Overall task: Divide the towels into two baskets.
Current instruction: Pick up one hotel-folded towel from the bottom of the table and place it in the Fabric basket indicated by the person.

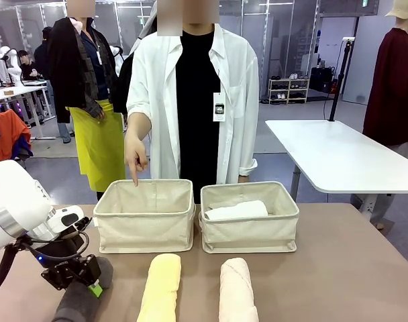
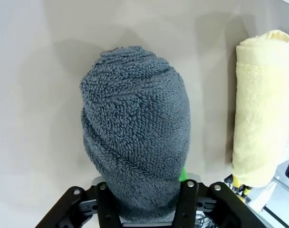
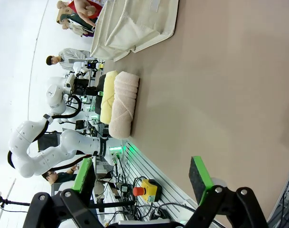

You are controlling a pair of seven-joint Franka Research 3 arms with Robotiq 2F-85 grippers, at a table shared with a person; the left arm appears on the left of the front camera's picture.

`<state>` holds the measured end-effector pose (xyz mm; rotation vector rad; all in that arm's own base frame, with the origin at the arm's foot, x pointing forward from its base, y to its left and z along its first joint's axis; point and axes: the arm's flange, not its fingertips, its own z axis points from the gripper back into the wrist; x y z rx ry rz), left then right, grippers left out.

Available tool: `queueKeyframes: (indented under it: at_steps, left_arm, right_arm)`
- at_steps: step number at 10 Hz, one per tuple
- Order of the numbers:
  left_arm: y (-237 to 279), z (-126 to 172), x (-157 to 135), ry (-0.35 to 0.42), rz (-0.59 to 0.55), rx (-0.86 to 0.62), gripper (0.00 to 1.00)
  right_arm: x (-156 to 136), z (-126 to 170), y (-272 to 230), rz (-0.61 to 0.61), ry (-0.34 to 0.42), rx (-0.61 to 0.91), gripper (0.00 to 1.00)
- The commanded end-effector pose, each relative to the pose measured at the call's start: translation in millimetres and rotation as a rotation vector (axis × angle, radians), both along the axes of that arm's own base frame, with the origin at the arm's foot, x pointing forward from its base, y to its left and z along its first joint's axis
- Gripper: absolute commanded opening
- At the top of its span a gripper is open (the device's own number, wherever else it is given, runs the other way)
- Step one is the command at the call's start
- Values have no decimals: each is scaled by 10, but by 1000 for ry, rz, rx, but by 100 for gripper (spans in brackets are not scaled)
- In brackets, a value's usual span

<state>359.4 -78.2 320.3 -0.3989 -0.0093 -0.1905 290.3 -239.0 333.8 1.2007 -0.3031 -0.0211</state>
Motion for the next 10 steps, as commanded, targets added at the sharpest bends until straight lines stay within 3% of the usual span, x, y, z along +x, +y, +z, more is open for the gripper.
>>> queueKeyframes:
  at_steps: [1, 2, 7, 10]
  left_arm:
    - [86, -179, -630, -15, -8, -28, 22]
    - [82, -158, -615, -15, -4, -41, 10]
    - [196, 584, -463, -5, -151, -157, 11]
    - [192, 1052, -402, -145, -292, -175, 11]
  right_arm:
    - [-23, 28, 16, -3, -10, -1, 100]
    - [-23, 28, 16, -3, -10, -1, 100]
    - [-23, 28, 16, -3, -10, -1, 100]
    - [-23, 28, 16, -3, -10, -1, 100]
